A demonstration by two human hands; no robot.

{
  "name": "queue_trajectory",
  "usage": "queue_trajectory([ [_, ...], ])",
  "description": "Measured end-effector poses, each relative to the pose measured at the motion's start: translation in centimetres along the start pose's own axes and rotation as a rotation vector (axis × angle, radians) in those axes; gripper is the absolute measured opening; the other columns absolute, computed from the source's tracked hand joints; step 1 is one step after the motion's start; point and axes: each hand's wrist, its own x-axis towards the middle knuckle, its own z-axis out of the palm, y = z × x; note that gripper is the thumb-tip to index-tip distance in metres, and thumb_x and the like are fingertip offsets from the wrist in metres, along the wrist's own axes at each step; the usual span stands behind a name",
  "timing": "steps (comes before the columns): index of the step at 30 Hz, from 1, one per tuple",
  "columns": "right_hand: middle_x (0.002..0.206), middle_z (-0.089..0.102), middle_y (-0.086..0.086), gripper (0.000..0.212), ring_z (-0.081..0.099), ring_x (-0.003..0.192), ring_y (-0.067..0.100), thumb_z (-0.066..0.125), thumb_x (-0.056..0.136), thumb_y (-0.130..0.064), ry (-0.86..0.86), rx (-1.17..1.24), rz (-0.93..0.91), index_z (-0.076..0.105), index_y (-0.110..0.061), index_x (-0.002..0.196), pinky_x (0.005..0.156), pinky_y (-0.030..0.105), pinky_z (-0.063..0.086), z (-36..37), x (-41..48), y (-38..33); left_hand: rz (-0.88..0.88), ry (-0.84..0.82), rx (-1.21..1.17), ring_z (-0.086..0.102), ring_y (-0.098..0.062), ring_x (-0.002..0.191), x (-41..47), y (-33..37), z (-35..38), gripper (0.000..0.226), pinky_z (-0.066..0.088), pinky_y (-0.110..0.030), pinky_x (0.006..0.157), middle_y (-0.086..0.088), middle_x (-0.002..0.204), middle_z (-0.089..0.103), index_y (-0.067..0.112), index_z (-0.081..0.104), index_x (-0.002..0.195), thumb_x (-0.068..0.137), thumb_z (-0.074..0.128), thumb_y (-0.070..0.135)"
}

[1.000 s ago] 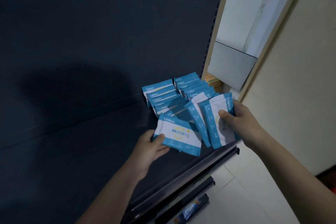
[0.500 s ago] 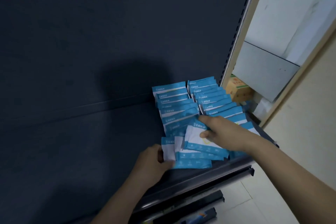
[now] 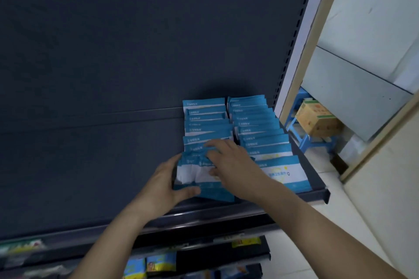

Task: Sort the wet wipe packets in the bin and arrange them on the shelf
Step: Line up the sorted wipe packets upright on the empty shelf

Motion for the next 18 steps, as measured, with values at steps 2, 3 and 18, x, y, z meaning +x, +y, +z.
queue_trajectory([
  [2,0.116,0.050,0.010,0.023,0.050,0.104,0.030,0.054,0.092,-0.008,0.027,0.051,0.046,0.051,-0.006,0.114,0.078,0.038,0.042,-1.3,-0.8,0.7,-0.009,0.032,0.036,0.029,0.001,0.124,-0.3,0.1,0.4,0.095,0.025,-0.020,0.106,0.015,0.134,0.030,0.041,0.022,0.144,0.069,0.081,0.038],
  [3,0.106,0.051,0.007,0.019,0.053,0.098,0.027,0.051,0.094,-0.010,0.017,0.111,0.103,0.049,-0.008,0.112,0.076,0.037,0.044,-2.3,-1.4,1.3,-0.018,0.052,0.051,0.024,0.000,0.125,-0.4,0.2,0.7,0.100,0.023,-0.022,0.108,0.015,0.133,0.026,0.040,0.017,0.146,0.069,0.081,0.038],
  [18,0.134,0.036,-0.005,0.061,0.034,0.128,0.017,0.063,0.083,-0.039,-0.272,-0.164,0.290,0.038,-0.024,0.136,0.111,0.044,0.017,-1.8,-6.1,9.0,0.220,0.031,0.358,0.026,-0.003,0.114,1.1,1.7,3.3,0.061,0.028,-0.018,0.099,0.020,0.121,0.036,0.026,0.051,0.127,0.074,0.080,0.029],
])
